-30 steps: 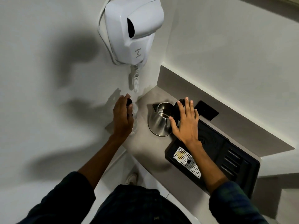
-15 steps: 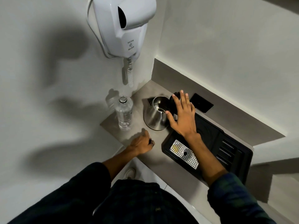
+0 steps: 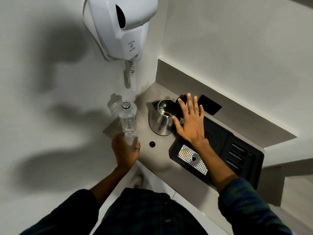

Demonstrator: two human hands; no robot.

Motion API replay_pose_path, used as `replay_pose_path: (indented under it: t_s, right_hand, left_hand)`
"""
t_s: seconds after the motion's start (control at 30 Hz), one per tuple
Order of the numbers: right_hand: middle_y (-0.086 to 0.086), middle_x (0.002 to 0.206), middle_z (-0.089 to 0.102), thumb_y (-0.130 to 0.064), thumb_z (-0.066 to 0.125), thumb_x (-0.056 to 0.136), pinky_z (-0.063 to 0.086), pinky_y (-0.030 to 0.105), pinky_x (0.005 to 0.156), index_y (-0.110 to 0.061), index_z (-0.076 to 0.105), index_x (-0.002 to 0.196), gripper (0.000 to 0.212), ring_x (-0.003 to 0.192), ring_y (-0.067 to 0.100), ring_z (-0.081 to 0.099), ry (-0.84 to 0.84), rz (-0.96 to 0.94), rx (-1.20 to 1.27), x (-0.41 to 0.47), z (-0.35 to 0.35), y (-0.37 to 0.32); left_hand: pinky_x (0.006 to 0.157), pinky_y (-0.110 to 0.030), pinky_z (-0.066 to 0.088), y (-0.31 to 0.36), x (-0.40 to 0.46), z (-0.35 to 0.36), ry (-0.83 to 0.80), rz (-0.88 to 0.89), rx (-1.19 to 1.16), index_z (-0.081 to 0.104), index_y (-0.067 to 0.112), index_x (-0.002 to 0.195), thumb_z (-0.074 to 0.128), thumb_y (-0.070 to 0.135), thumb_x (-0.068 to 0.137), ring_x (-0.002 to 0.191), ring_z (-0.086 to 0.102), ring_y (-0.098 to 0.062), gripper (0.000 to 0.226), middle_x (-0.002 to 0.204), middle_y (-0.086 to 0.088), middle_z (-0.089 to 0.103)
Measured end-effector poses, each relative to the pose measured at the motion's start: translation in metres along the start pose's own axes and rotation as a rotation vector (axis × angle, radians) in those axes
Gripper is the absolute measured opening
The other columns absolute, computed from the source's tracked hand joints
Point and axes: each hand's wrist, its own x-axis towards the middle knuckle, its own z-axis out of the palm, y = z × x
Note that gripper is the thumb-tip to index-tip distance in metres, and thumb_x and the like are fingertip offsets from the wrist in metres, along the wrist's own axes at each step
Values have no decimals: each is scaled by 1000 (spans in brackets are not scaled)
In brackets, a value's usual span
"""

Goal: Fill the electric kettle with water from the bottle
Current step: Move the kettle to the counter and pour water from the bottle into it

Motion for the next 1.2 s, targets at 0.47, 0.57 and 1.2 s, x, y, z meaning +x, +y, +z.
replay_pose_path:
  t_s: [0.47, 0.57, 1.2]
  right_hand:
    - [5, 181, 1, -56, 54, 102, 20, 66, 129, -35, 19, 167, 77, 167, 30, -2, -54, 17, 103, 0, -1, -1]
    - [5, 181, 1, -57, 52, 102, 20, 65, 129, -36, 18, 167, 77, 167, 29, -2, -60, 19, 96, 1, -2, -1]
    - [5, 181, 3, -58, 51, 101, 16, 58, 128, -34, 20, 167, 77, 167, 29, -1, -55, 36, 97, 1, -2, -2]
  left_hand:
    - [87, -30, 55, 63, 101, -10, -111, -155, -305, 63, 7, 120, 97, 16, 59, 101, 72, -27, 70, 113, -9, 75]
    - [80, -22, 48, 70, 104, -11, -167, -64, -239, 63, 13, 116, 96, 21, 56, 90, 67, -14, 69, 104, 2, 73]
    - [56, -24, 44, 153, 155, -49, -815, 262, 725, 57, 17, 81, 88, 38, 38, 59, 58, -15, 57, 70, 4, 61]
